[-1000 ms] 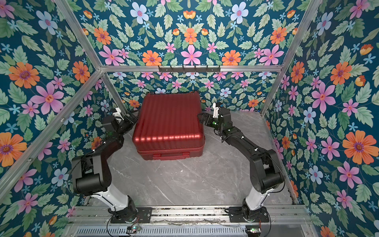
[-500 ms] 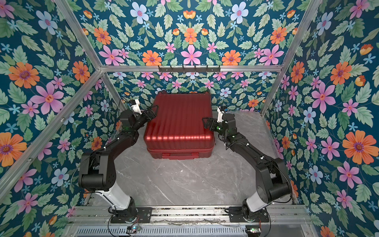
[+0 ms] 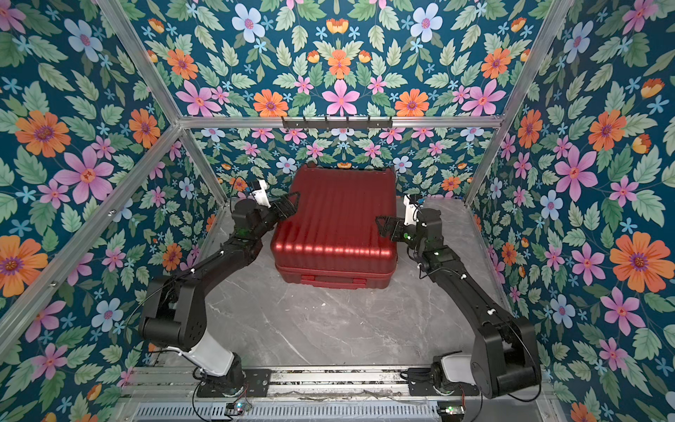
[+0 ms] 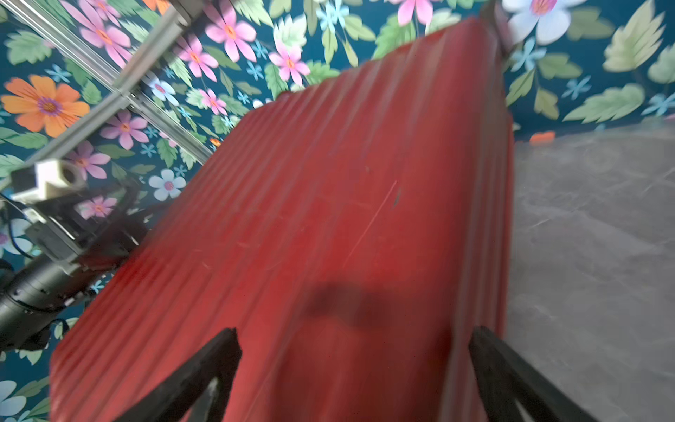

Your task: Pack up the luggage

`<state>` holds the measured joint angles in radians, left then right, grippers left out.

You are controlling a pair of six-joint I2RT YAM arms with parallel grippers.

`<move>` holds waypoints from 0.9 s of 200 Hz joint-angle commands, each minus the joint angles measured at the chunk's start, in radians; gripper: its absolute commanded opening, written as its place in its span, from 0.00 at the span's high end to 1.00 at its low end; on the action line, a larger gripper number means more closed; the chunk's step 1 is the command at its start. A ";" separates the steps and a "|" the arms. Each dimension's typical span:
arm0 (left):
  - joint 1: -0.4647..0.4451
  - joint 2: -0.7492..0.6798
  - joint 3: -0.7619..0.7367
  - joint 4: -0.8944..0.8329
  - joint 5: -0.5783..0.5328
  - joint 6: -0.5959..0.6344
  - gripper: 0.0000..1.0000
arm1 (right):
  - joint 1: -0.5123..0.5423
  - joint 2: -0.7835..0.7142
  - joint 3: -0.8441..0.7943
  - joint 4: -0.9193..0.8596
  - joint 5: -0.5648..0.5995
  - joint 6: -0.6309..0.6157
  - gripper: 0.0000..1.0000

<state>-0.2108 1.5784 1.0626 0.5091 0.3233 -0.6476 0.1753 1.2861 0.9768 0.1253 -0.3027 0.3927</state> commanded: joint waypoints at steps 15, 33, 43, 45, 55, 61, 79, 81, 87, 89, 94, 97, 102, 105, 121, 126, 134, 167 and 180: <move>0.065 -0.176 -0.015 -0.226 -0.255 0.136 0.00 | -0.097 -0.122 0.012 -0.042 0.057 -0.057 0.01; 0.068 -0.246 -0.055 -0.235 -0.392 0.230 0.00 | -0.111 -0.163 0.002 -0.087 0.189 -0.134 0.01; 0.068 -0.285 -0.099 -0.230 -0.472 0.279 0.00 | -0.112 -0.177 -0.019 -0.102 0.275 -0.180 0.01; 0.068 -0.291 -0.109 -0.224 -0.489 0.288 0.00 | -0.112 -0.179 -0.024 -0.102 0.293 -0.190 0.01; 0.068 -0.327 -0.179 -0.182 -0.564 0.339 0.00 | -0.112 -0.193 -0.067 -0.093 0.370 -0.229 0.01; 0.068 -0.349 -0.228 -0.150 -0.606 0.372 0.00 | -0.112 -0.203 -0.105 -0.064 0.411 -0.256 0.01; 0.068 -0.403 -0.392 0.016 -0.680 0.471 0.00 | -0.112 -0.231 -0.248 0.068 0.508 -0.324 0.01; 0.068 -0.408 -0.414 0.036 -0.683 0.481 0.00 | -0.112 -0.233 -0.263 0.083 0.515 -0.331 0.01; 0.068 -0.420 -0.465 0.105 -0.698 0.508 0.00 | -0.112 -0.238 -0.307 0.125 0.546 -0.348 0.01; 0.068 -0.422 -0.487 0.123 -0.706 0.515 0.00 | -0.112 -0.238 -0.320 0.137 0.556 -0.351 0.01; 0.068 -0.425 -0.525 0.164 -0.728 0.530 0.00 | -0.111 -0.238 -0.352 0.164 0.581 -0.362 0.01; 0.068 -0.425 -0.543 0.182 -0.744 0.536 0.00 | -0.111 -0.236 -0.369 0.178 0.596 -0.367 0.01; 0.068 -0.420 -0.568 0.205 -0.768 0.543 0.00 | -0.111 -0.231 -0.392 0.197 0.618 -0.372 0.01; 0.069 -0.414 -0.583 0.219 -0.781 0.544 0.00 | -0.111 -0.228 -0.408 0.209 0.629 -0.374 0.01; 0.070 -0.360 -0.641 0.297 -0.789 0.565 0.00 | -0.112 -0.197 -0.476 0.281 0.667 -0.390 0.01; 0.070 -0.338 -0.654 0.324 -0.792 0.565 0.00 | -0.113 -0.181 -0.496 0.309 0.674 -0.390 0.01; 0.070 -0.303 -0.668 0.350 -0.802 0.561 0.00 | -0.114 -0.160 -0.523 0.338 0.681 -0.390 0.01; 0.074 -0.207 -0.688 0.441 -0.858 0.557 0.00 | -0.116 -0.065 -0.586 0.412 0.672 -0.373 0.01; 0.077 -0.171 -0.696 0.543 -0.831 0.602 0.01 | -0.116 -0.019 -0.633 0.521 0.672 -0.365 0.01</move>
<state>-0.1387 1.3708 0.3641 0.8425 -0.4847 -0.1017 0.0601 1.2076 0.3920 0.4488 0.3435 0.0231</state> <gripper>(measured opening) 0.993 0.993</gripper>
